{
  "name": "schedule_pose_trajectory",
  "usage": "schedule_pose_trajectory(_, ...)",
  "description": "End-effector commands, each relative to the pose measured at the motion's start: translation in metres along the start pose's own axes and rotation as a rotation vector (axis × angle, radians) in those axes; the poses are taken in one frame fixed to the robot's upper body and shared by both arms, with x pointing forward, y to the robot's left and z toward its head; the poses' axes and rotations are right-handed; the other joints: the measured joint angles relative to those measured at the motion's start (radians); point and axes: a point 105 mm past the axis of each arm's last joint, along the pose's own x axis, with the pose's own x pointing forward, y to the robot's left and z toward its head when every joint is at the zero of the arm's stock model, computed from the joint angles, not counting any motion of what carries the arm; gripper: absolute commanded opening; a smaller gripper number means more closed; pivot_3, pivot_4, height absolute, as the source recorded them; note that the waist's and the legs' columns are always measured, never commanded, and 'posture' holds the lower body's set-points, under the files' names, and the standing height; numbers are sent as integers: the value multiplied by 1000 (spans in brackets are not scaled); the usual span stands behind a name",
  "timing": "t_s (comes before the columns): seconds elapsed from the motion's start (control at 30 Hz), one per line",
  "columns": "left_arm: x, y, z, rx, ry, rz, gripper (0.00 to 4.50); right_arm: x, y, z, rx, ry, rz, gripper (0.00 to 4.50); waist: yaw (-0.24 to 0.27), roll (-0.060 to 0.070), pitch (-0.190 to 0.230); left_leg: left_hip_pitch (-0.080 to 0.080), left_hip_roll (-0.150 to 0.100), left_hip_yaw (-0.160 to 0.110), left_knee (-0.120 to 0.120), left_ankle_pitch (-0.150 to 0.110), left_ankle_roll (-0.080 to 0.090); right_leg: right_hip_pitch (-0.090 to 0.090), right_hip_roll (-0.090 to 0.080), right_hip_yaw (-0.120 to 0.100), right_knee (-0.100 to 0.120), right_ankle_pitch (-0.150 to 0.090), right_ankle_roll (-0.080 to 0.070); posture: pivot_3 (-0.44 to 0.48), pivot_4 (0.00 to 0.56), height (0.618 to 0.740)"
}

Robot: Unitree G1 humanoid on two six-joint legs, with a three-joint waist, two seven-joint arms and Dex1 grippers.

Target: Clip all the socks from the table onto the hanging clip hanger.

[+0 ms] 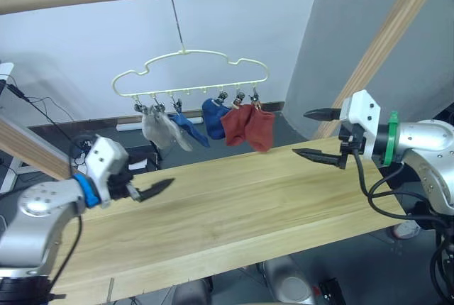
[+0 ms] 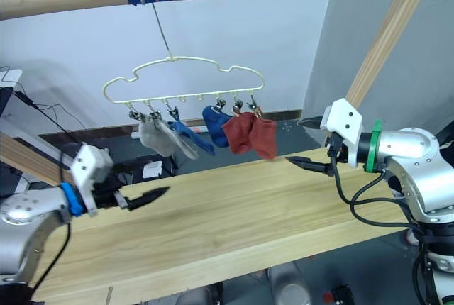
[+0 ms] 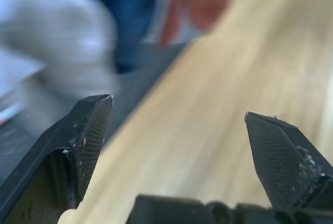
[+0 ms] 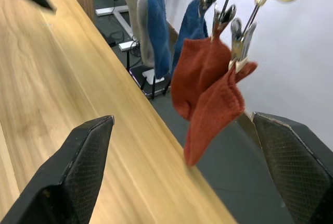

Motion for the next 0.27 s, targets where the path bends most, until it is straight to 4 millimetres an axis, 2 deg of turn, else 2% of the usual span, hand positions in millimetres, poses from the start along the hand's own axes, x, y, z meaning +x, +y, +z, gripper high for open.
schedule_pose_trajectory(0.03, -14, 20, -2, 63, 45, 101, 4500, -9, -8, 8, -61, -9, 6, 4461, 9, 0, 0, 0, 0, 0, 0, 0, 0, 0, 0, 0, 0, 0, 0, -157, 131, 740)
schedule_pose_trajectory(0.27, -17, 25, 2, -41, 0, 114, 4500, -6, -14, 9, -86, -8, 3, 4461, 28, -1, 0, 0, 0, 0, 0, 0, 0, -1, -1, 0, 1, 3, -5, -153, 124, 740)
